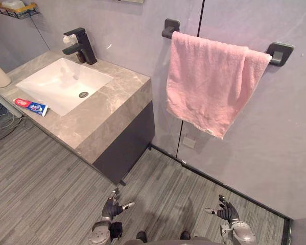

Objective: Organize washtable

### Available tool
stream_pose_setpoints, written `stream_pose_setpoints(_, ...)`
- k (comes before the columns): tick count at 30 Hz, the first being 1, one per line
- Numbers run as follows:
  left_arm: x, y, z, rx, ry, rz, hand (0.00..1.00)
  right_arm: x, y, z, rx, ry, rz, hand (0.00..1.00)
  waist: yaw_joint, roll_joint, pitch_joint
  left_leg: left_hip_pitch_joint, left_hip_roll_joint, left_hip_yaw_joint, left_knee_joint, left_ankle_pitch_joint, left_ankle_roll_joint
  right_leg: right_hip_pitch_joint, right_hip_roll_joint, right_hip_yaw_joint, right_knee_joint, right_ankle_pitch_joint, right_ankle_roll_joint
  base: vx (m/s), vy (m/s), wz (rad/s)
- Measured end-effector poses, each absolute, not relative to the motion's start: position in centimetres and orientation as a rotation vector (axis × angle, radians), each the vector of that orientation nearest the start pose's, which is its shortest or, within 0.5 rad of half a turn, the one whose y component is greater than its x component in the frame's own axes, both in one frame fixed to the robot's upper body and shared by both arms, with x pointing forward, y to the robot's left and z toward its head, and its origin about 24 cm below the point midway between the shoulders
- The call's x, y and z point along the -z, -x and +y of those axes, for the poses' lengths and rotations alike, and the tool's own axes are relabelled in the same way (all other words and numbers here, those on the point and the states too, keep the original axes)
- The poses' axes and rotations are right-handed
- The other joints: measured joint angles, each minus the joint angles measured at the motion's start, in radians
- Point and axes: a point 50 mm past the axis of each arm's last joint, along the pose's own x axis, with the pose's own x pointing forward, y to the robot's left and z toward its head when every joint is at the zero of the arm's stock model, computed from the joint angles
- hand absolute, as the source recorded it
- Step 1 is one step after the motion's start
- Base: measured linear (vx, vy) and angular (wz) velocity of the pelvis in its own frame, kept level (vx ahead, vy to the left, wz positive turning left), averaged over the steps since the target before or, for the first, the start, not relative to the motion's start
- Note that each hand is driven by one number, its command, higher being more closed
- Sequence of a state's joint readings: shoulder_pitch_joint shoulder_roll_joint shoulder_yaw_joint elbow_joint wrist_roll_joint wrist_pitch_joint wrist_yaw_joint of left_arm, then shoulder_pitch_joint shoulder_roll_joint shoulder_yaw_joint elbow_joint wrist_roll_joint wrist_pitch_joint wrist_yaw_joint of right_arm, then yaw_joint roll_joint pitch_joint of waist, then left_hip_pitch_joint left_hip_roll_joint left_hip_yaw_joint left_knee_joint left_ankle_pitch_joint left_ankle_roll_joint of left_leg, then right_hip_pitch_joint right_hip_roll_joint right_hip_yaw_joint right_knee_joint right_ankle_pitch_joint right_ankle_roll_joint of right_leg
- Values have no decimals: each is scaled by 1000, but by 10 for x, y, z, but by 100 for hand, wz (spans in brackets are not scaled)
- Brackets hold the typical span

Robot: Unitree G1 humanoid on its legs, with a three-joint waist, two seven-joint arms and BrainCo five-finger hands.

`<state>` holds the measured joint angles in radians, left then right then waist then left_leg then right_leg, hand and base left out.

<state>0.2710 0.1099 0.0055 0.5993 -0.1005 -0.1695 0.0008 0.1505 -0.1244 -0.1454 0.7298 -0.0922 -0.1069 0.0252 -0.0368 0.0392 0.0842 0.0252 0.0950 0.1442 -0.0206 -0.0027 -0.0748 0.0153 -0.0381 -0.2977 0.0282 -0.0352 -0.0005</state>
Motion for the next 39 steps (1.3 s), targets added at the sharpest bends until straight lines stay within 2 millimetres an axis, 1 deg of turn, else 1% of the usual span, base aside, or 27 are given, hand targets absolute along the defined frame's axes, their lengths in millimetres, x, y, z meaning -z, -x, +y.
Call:
stream_pose_setpoints(3, 120, -109, 202, -162, -4, 732, 0, 122, -133, -223, 146, 152, 783, 0, 2, 0, 9, -19, -18, -18, -3, 15, 4, -5, -13, -32, 2, 8, 6, -114, 68, 21)
stream_pose_setpoints(5, 118, -113, 202, -166, 0, 716, 0, 122, -134, -224, 146, 155, 781, 0, 0, 3, 18, -97, -30, -71, 69, 14, 4, -29, -33, -90, 29, 2, 11, -132, 66, 83)
stream_pose_setpoints(7, 110, -121, 204, -194, 18, 662, 0, 118, -141, -230, 149, 176, 761, 0, 26, 14, 46, -201, -45, -128, 135, 34, 11, -87, -77, -181, 115, -21, 6, -150, 71, 121)
stream_pose_setpoints(8, 109, -123, 204, -195, 21, 653, 0, 117, -142, -232, 151, 180, 759, 0, 27, 8, 52, -220, -50, -132, 136, 37, 3, -95, -96, -215, 122, -24, 4, -109, 83, 180)
stream_pose_setpoints(9, 105, -129, 203, -190, 22, 627, 0, 118, -140, -234, 161, 184, 770, 0, 25, 14, 66, -250, -34, -63, 184, 27, 14, -82, -133, -306, 131, -26, 6, -48, 104, 166)
stream_pose_setpoints(11, 103, -131, 201, -188, 28, 615, 0, 117, -141, -242, 178, 205, 772, 0, 23, -4, 79, -246, 13, 58, 211, 4, 48, -47, -192, -397, 140, -23, 29, -15, 146, 172)
stream_pose_setpoints(12, 103, -131, 200, -187, 32, 615, 0, 116, -142, -245, 188, 213, 769, 0, 20, -4, 79, -235, 34, 102, 209, 4, 48, -37, -209, -425, 144, -21, 43, -9, 246, 167)
stream_pose_setpoints(13, 101, -133, 197, -186, 44, 600, 0, 112, -144, -253, 200, 236, 758, 0, 24, 16, 77, -202, 96, 189, 184, 7, 44, -19, -229, -471, 148, -13, 81, 11, 232, 110)
stream_pose_setpoints(14, 101, -133, 196, -187, 47, 601, 0, 111, -144, -256, 204, 242, 756, 0, 27, 31, 76, -183, 126, 221, 156, 17, 5, -15, -229, -484, 153, -11, 93, 10, 353, 109)
stream_pose_setpoints(16, 100, -135, 202, -192, 27, 597, 0, 113, -147, -250, 211, 210, 757, 0, 46, 0, 81, -195, 72, 249, 153, 6, 30, -7, -284, -498, 148, 13, 114, 1, 316, 61)
stream_pose_setpoints(17, 98, -136, 207, -197, 14, 594, 0, 117, -147, -236, 192, 174, 762, 0, 56, -25, 81, -233, 43, 230, 215, -38, 51, 6, -316, -526, 135, 35, 133, 3, 327, 47)
stream_pose_setpoints(18, 98, -136, 207, -200, 15, 593, 0, 119, -147, -233, 187, 164, 766, 0, 54, -28, 81, -252, 34, 216, 250, -58, 57, 15, -327, -538, 131, 42, 143, 14, 391, 64)
stream_pose_setpoints(20, 97, -134, 209, -205, 19, 588, 0, 124, -143, -228, 175, 151, 797, 0, 63, -23, 81, -339, 29, 177, 444, -177, 90, 40, -352, -565, 131, 59, 172, 21, 340, 45)
stream_pose_setpoints(21, 97, -133, 210, -211, 19, 588, 0, 124, -143, -227, 170, 153, 803, 0, 70, -19, 81, -357, 27, 166, 486, -205, 99, 45, -360, -572, 144, 58, 174, 52, 364, 25)
stream_pose_setpoints(22, 97, -133, 212, -216, 17, 587, 0, 124, -145, -226, 166, 154, 806, 0, 79, -19, 83, -374, 16, 159, 530, -242, 112, 47, -386, -574, 174, 49, 165, 103, 388, 30)
stream_pose_setpoints(23, 97, -132, 212, -217, 15, 589, 0, 125, -145, -226, 161, 156, 815, 0, 83, -23, 83, -379, -12, 147, 559, -276, 132, 29, -427, -546, 244, 3, 93, 153, 459, 48)
stream_pose_setpoints(24, 96, -131, 212, -215, 14, 592, 0, 125, -146, -224, 153, 158, 815, 0, 80, -23, 84, -377, -49, 125, 564, -293, 160, -14, -437, -437, 316, -98, -41, 147, 366, 62)
stream_pose_setpoints(25, 95, -132, 213, -213, 9, 585, 0, 125, -145, -222, 142, 161, 817, 0, 73, -30, 86, -372, -75, 109, 561, -304, 179, -45, -424, -342, 351, -160, -64, 178, 301, 101)
stream_pose_setpoints(26, 90, -137, 215, -209, -3, 567, 0, 128, -141, -218, 127, 159, 831, 0, 60, -49, 94, -354, -131, 68, 557, -316, 211, -86, -385, -176, 456, -245, -47, 234, 226, 117)
stream_pose_setpoints(28, 89, -137, 217, -205, -15, 564, 0, 129, -138, -216, 130, 143, 837, 0, 48, -64, 111, -283, -193, 9, 535, -334, 251, -158, -291, -29, 655, -352, -35, 338, 180, 111)
stream_pose_setpoints(31, 91, -133, 214, -189, -19, 581, 0, 127, -138, -215, 139, 126, 817, 0, 44, -48, 120, -147, -217, -60, 438, -329, 241, -281, -172, -44, 693, -378, -15, 369, 97, 73)
stream_pose_setpoints(32, 91, -134, 212, -178, -22, 580, 0, 126, -138, -216, 139, 128, 809, 0, 41, -44, 122, -131, -216, -73, 430, -328, 237, -307, -155, -45, 672, -375, -9, 430, 67, 77)
stream_pose_setpoints(34, 89, -141, 208, -158, -20, 564, 0, 126, -135, -217, 147, 126, 813, 0, 23, -32, 132, -61, -215, -142, 376, -329, 234, -395, -101, -26, 540, -329, 36, 500, 36, 94)
stream_pose_setpoints(36, 88, -145, 205, -150, -13, 555, 0, 126, -134, -219, 154, 124, 814, 0, 22, -29, 135, 17, -207, -186, 302, -329, 229, -450, -62, -12, 409, -209, 38, 660, 23, 65)
stream_pose_setpoints(37, 88, -146, 205, -149, -14, 552, 0, 125, -134, -219, 153, 124, 812, 0, 22, -29, 134, 66, -199, -206, 270, -339, 208, -467, -30, 0, 352, -134, 11, 843, -10, 55)
stream_pose_setpoints(38, 89, -149, 205, -147, -18, 554, 0, 124, -133, -217, 153, 118, 802, 0, 12, -35, 130, 114, -188, -225, 272, -363, 163, -495, -3, -9, 350, -70, -56, 717, -14, 61)
stream_pose_setpoints(39, 89, -148, 205, -147, -19, 557, 0, 124, -133, -215, 152, 114, 798, 0, 2, -34, 130, 128, -185, -226, 285, -374, 144, -492, 6, -23, 358, -49, -81, 586, -35, 64)
